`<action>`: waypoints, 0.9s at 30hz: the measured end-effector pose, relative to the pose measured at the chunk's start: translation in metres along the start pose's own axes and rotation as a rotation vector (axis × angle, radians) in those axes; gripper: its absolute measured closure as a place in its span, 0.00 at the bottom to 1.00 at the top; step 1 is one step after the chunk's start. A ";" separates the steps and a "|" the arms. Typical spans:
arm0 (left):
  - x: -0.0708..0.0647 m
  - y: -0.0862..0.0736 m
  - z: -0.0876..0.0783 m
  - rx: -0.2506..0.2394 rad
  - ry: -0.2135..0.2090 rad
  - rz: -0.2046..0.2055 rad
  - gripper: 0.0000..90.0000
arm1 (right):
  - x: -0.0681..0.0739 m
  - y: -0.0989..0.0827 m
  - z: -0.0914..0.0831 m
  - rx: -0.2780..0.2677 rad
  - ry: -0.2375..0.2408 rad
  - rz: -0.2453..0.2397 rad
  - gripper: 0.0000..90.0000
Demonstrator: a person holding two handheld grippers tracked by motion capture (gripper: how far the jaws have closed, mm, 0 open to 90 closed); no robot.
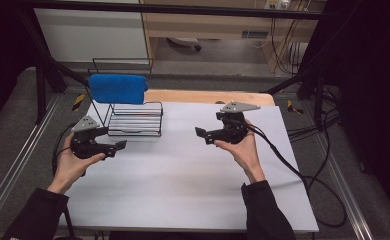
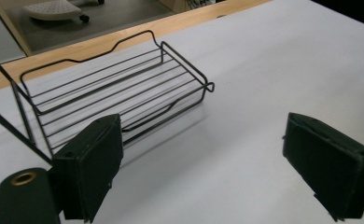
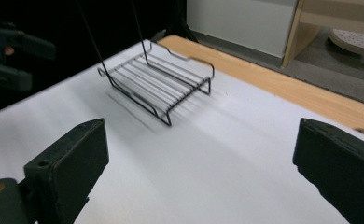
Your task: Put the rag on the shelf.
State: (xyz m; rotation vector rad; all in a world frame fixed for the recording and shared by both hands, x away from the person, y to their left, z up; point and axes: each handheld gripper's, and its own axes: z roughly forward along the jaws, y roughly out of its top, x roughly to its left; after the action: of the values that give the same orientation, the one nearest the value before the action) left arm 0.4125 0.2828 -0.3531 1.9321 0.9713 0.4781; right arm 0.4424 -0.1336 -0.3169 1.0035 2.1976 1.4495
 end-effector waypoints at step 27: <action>-0.017 -0.081 0.021 0.044 -0.056 0.007 0.11 | -0.053 -0.147 -0.061 0.080 -0.040 0.106 0.01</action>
State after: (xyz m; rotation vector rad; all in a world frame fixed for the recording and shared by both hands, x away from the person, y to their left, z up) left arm 0.3801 0.2815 -0.4317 1.9783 0.9469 0.4072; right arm 0.3867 -0.2468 -0.4280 1.1813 2.2197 1.3830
